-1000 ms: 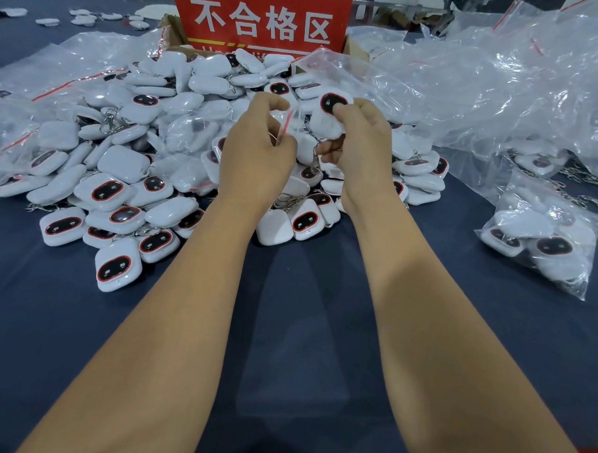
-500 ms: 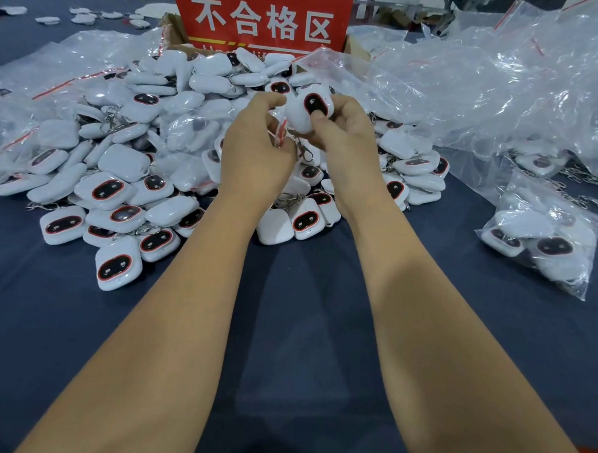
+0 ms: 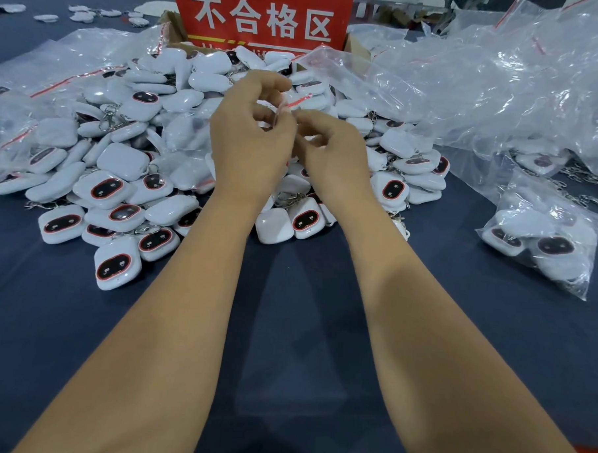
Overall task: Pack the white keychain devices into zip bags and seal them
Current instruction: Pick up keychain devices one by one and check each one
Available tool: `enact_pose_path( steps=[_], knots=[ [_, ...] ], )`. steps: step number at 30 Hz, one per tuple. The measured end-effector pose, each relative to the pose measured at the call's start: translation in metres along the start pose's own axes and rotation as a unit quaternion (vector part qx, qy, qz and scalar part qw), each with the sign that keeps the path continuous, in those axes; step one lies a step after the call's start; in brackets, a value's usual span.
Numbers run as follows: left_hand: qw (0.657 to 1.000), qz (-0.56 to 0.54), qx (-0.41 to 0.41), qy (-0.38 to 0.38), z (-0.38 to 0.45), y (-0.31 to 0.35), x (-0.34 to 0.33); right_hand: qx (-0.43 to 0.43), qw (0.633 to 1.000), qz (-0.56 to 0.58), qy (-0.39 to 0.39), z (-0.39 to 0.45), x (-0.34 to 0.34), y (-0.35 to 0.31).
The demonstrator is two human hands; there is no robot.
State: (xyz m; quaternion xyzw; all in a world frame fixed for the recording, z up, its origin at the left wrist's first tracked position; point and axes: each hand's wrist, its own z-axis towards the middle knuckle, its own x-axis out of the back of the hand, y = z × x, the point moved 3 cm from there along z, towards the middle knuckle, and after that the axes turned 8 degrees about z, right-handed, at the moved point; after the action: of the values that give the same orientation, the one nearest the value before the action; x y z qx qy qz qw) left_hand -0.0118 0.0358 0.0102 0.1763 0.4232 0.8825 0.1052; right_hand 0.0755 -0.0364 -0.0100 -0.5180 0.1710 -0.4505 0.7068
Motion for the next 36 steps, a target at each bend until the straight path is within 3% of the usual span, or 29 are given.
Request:
enact_pose_path(
  steps=[2,5,9,15,23,27,32,36],
  knots=[
    [1.0,0.003,-0.024,-0.005,-0.003,0.002,-0.002,0.02,1.0,-0.007,-0.023,-0.002,-0.004,-0.001],
    [0.999,0.014,-0.051,-0.011,-0.005,0.003,-0.006,0.014,0.999,0.015,0.03,-0.001,-0.001,-0.002],
    [0.998,0.027,-0.063,-0.014,-0.007,0.003,-0.012,-0.025,0.991,0.126,0.042,-0.002,0.0,-0.002],
    [1.0,0.006,-0.002,-0.023,-0.013,0.003,-0.024,-0.106,0.949,0.297,0.002,0.0,-0.002,0.002],
    [0.987,0.127,0.064,-0.076,-0.006,-0.018,-0.028,-0.053,0.991,0.108,0.055,-0.001,0.003,0.003],
    [0.976,0.205,0.063,-0.026,0.002,-0.025,-0.015,-0.037,0.997,0.002,0.071,-0.005,0.007,-0.001],
    [0.983,0.122,0.116,0.08,0.014,-0.03,0.006,-0.046,0.985,-0.167,0.0,0.0,0.011,0.007],
    [0.987,-0.008,0.145,0.068,0.015,-0.029,0.006,-0.023,0.939,-0.331,-0.09,0.0,0.001,0.015]
  ],
)
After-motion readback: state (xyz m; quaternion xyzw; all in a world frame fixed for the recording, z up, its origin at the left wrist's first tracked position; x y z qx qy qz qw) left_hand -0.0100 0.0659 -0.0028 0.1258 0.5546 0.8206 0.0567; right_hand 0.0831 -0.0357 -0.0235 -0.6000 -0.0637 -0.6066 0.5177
